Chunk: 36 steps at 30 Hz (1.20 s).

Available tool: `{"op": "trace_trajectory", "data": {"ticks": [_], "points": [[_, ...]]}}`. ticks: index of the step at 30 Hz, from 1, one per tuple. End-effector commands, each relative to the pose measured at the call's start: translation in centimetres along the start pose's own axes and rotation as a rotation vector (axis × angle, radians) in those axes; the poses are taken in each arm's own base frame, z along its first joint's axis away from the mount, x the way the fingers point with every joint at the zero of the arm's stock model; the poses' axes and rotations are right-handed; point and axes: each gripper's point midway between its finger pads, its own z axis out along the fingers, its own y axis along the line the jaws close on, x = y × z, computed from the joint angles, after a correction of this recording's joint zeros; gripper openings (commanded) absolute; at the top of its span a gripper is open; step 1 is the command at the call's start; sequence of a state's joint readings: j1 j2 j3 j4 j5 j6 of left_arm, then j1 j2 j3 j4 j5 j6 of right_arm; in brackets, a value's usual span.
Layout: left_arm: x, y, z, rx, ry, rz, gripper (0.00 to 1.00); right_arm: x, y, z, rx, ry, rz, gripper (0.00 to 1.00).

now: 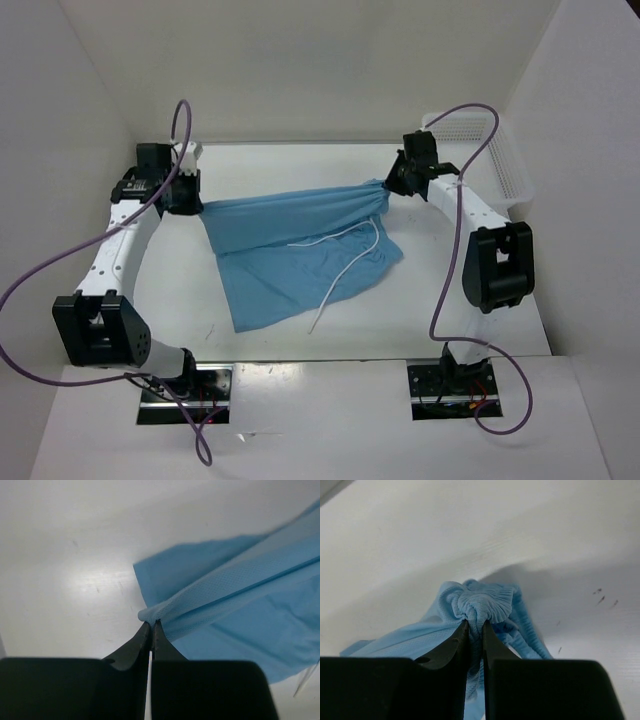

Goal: Fold and stack the shorts
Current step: Fold the shorts

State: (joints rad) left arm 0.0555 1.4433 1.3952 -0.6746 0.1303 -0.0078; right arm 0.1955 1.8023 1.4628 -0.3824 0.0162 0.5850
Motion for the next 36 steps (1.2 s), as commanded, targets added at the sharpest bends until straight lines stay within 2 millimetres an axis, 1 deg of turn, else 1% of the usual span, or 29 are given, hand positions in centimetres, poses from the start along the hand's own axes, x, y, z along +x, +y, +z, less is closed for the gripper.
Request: {"op": "trace_trajectory", "data": {"ticks": [1, 2, 4, 5, 6, 7, 8, 9, 10, 11, 12, 13, 14, 15, 16, 17, 18, 20, 21, 23, 26, 27, 28, 29, 30, 31, 33, 35, 36], "points": [[1.9, 1.0, -1.2, -0.058, -0.01, 0.0, 0.0, -2.6, -1.7, -2.6, 0.062, -0.106, 0.015, 0.0], [2.5, 0.9, -2.1, -0.058, -0.014, 0.001, 0.0, -2.3, -2.0, -2.8, 0.073, -0.107, 0.015, 0.0], [3.9, 0.2, -2.3, -0.04, -0.001, 0.005, 0.0, -2.2, -2.3, -3.1, 0.083, -0.109, 0.025, 0.0], [5.4, -0.8, -2.3, -0.02, 0.02, 0.021, 0.0, -1.5, -2.7, -3.3, 0.094, -0.093, 0.024, 0.0], [6.2, -0.8, -2.3, -0.02, 0.028, 0.02, 0.0, -1.5, -2.7, -3.7, 0.091, -0.097, 0.035, 0.0], [7.3, -1.2, -2.4, -0.012, 0.055, 0.023, 0.0, -1.0, -3.0, -3.6, 0.101, -0.082, 0.046, 0.0], [7.9, -1.3, -3.0, -0.012, 0.053, 0.023, 0.0, -0.4, -3.4, -3.8, 0.107, -0.074, 0.058, 0.0], [9.6, -1.3, -2.9, -0.01, 0.087, 0.019, 0.0, -0.3, -3.4, -4.4, 0.103, -0.08, 0.067, 0.0], [10.0, -1.6, -3.5, -0.001, 0.078, 0.019, 0.0, 0.8, -3.9, -4.5, 0.111, -0.052, 0.081, 0.0], [10.7, -1.7, -3.7, 0.0, 0.088, 0.018, 0.0, 1.2, -4.2, -4.8, 0.116, -0.045, 0.09, 0.0], [11.7, -1.8, -4.1, 0.001, 0.114, 0.014, 0.0, 1.0, -4.0, -5.5, 0.106, -0.058, 0.091, 0.0], [12.4, -1.9, -4.5, 0.002, 0.119, 0.014, 0.0, 1.9, -4.7, -5.7, 0.132, -0.04, 0.101, 0.0], [12.6, -1.9, -4.8, 0.002, 0.12, 0.014, 0.0, 2.0, -4.8, -6.0, 0.131, -0.041, 0.11, 0.0], [13.5, -1.8, -5.1, -0.01, 0.148, 0.011, 0.0, 1.9, -4.8, -6.5, 0.125, -0.05, 0.111, 0.0], [13.4, -1.8, -5.3, -0.011, 0.139, 0.012, 0.0, 2.6, -5.2, -6.4, 0.138, -0.034, 0.12, 0.0], [14.3, -2.0, -5.4, -0.001, 0.157, 0.009, 0.0, 2.6, -4.9, -6.9, 0.127, -0.027, 0.121, 0.0], [14.8, -2.3, -5.2, 0.015, 0.168, 0.006, 0.0, 3.3, -5.4, -7.0, 0.138, -0.013, 0.129, 0.0], [15.0, -2.8, -5.2, 0.047, 0.167, 0.003, 0.0, 4.7, -6.3, -7.6, 0.155, 0.006, 0.139, 0.0], [16.2, -2.9, -5.3, 0.049, 0.199, -0.002, 0.0, 5.2, -6.5, -7.8, 0.16, 0.01, 0.163, 0.0], [17.7, -3.0, -5.4, 0.052, 0.238, -0.008, 0.0, 6.8, -7.6, -8.3, 0.181, 0.033, 0.184, 0.0], [21.0, -3.5, -6.5, 0.067, 0.319, -0.023, 0.0, 9.5, -9.7, -9.3, 0.249, 0.072, 0.233, 0.0], [22.0, -3.3, -6.8, 0.055, 0.343, -0.025, 0.0, 10.3, -10.2, -9.5, 0.263, 0.086, 0.241, 0.0], [22.1, -3.8, -7.1, 0.075, 0.323, -0.017, 0.0, 12.0, -11.3, -9.5, 0.301, 0.124, 0.255, 0.0], [23.2, -4.3, -7.1, 0.098, 0.348, -0.015, 0.0, 12.8, -11.8, -9.8, 0.318, 0.138, 0.273, 0.0], [24.0, -4.7, -7.0, 0.12, 0.369, -0.013, 0.0, 14.5, -12.7, -9.8, 0.346, 0.177, 0.295, 0.0], [24.8, -5.2, -6.9, 0.143, 0.392, -0.01, 0.0, 15.2, -13.1, -9.9, 0.365, 0.192, 0.311, 0.02], [25.1, -5.1, -7.0, 0.136, 0.403, -0.001, 0.0, 16.5, -13.6, -9.8, 0.382, 0.229, 0.325, 0.19], [25.3, -5.1, -7.1, 0.128, 0.415, 0.01, 0.0, 17.8, -14.2, -9.8, 0.409, 0.261, 0.361, 0.18], [25.3, -5.3, -7.1, 0.142, 0.414, 0.007, 0.03, 18.5, -14.6, -9.9, 0.425, 0.273, 0.371, 0.17]]}}
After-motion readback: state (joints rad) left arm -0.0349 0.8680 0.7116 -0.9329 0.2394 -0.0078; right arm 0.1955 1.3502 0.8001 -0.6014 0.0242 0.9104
